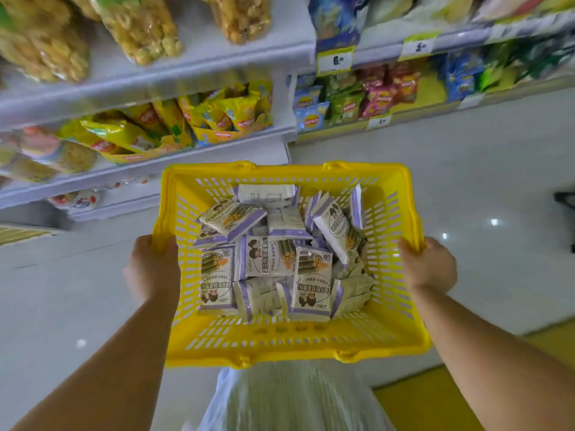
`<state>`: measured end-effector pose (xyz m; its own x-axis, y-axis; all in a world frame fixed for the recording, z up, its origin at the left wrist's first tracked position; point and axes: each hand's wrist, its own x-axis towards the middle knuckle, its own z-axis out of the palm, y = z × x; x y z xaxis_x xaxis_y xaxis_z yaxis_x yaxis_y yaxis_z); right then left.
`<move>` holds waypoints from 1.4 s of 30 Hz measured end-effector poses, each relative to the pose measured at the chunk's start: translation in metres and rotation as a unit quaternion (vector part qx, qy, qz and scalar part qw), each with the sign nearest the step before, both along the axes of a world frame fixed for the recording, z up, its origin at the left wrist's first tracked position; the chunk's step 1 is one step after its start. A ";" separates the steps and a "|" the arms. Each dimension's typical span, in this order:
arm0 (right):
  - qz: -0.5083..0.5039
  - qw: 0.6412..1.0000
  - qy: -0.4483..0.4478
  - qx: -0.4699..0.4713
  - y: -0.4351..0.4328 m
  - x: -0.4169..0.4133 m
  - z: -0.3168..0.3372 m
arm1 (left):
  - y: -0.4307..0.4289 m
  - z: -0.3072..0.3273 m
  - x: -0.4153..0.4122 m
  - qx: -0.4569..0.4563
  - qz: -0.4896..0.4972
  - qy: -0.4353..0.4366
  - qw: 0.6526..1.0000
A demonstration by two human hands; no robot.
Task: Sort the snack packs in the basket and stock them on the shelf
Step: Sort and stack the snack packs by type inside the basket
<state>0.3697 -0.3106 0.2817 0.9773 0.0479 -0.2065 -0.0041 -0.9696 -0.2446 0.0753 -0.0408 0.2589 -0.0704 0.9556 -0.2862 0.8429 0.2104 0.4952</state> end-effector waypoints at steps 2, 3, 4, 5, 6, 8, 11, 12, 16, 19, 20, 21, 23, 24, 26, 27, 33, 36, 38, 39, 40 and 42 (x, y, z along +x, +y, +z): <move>-0.023 1.000 -0.007 0.002 -0.018 0.004 0.045 | -0.003 0.043 0.016 0.002 -0.032 0.001 0.999; -0.040 0.999 -0.012 0.005 -0.027 0.006 0.065 | -0.004 0.062 0.026 0.004 -0.050 0.001 0.999; -0.059 0.998 -0.019 0.009 -0.038 0.008 0.085 | -0.005 0.080 0.037 0.006 -0.070 -0.003 0.998; -0.077 0.997 -0.029 0.014 -0.048 0.009 0.102 | -0.007 0.096 0.048 0.009 -0.090 -0.011 0.996; -0.094 0.995 -0.038 0.019 -0.059 0.009 0.116 | -0.010 0.111 0.059 0.011 -0.108 -0.022 0.994; -0.128 0.990 -0.056 0.028 -0.082 0.011 0.138 | -0.017 0.136 0.082 0.023 -0.145 -0.036 0.989; -0.172 0.981 -0.077 0.044 -0.121 0.011 0.159 | -0.033 0.165 0.123 0.048 -0.201 -0.053 0.977; -0.185 0.978 -0.084 0.049 -0.133 0.012 0.163 | -0.038 0.173 0.139 0.053 -0.221 -0.063 0.972; -0.240 0.965 -0.078 0.071 -0.182 0.027 0.175 | -0.062 0.189 0.210 0.065 -0.291 -0.073 0.952; -0.272 0.955 -0.068 0.093 -0.221 0.048 0.179 | -0.089 0.194 0.266 0.066 -0.323 -0.091 0.940; -0.284 0.952 -0.065 0.097 -0.234 0.057 0.180 | -0.100 0.195 0.284 0.065 -0.334 -0.096 0.935; -0.296 0.948 -0.063 0.099 -0.246 0.068 0.181 | -0.110 0.195 0.301 0.062 -0.346 -0.101 0.931; -0.321 0.939 -0.062 0.102 -0.270 0.090 0.183 | -0.130 0.197 0.335 0.056 -0.373 -0.091 0.922; -0.332 0.935 -0.062 0.104 -0.282 0.100 0.183 | -0.140 0.200 0.352 0.051 -0.383 -0.083 0.919; -0.343 0.931 -0.063 0.109 -0.306 0.122 0.183 | -0.159 0.205 0.385 0.050 -0.397 -0.086 0.912; -0.348 0.929 -0.066 0.110 -0.317 0.133 0.183 | -0.169 0.208 0.402 0.055 -0.402 -0.090 0.910; -0.407 0.904 -0.085 0.098 -0.368 0.192 0.184 | -0.218 0.225 0.508 0.066 -0.461 -0.099 0.880; -0.431 0.892 -0.083 0.107 -0.386 0.226 0.183 | -0.235 0.222 0.567 0.071 -0.483 -0.094 0.867; -0.449 0.885 -0.082 0.093 -0.396 0.250 0.182 | -0.246 0.218 0.609 0.058 -0.502 -0.083 0.859; -0.456 0.881 -0.086 0.090 -0.401 0.262 0.182 | -0.252 0.217 0.630 0.051 -0.510 -0.081 0.855; -0.465 0.877 -0.087 0.088 -0.405 0.275 0.183 | -0.259 0.217 0.651 0.051 -0.517 -0.080 0.851; -0.475 0.872 -0.080 0.082 -0.416 0.301 0.187 | -0.274 0.221 0.692 0.056 -0.527 -0.089 0.843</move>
